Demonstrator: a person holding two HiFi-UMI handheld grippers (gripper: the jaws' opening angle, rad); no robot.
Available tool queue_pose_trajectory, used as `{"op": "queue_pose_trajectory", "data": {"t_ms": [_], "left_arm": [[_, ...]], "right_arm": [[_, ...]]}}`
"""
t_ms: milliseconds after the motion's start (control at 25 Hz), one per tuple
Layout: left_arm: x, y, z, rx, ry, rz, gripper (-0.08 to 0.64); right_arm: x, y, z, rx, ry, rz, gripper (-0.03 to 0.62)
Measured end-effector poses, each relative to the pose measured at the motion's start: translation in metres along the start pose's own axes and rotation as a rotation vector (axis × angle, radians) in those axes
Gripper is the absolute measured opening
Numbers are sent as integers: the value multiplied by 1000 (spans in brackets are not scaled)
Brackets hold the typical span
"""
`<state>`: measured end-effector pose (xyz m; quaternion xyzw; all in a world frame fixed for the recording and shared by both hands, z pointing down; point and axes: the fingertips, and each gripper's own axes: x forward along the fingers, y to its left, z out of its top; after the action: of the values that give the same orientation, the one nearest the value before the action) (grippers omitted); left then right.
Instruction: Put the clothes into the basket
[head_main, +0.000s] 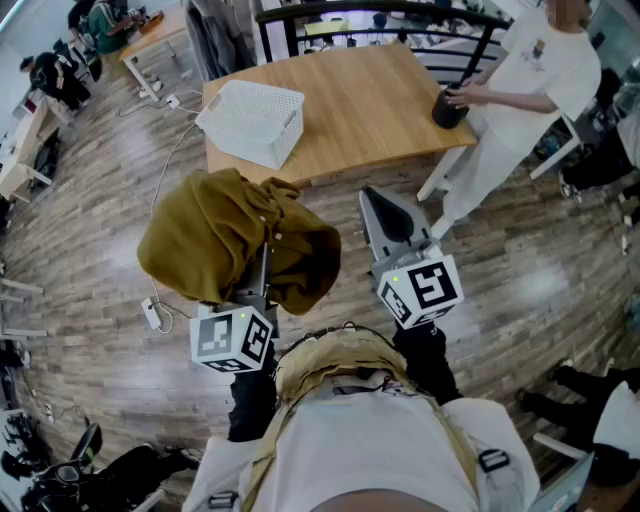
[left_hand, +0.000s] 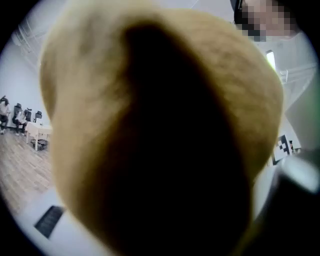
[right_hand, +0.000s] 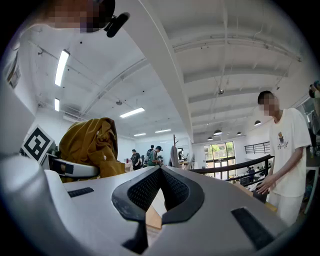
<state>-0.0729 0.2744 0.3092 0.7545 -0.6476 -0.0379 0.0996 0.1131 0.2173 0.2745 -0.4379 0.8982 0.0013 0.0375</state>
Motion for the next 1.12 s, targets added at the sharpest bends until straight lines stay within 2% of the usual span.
{"op": "queue_pose_trajectory", "data": {"t_ms": [600,1120], "left_arm": [[12,3,-4,9,11,18,267],[18,-4,-15,-15,29,34,267]], "right_arm": [[11,-7,-9,-5,23,10,20],[7,-14,-24,5,51,38,21]]}}
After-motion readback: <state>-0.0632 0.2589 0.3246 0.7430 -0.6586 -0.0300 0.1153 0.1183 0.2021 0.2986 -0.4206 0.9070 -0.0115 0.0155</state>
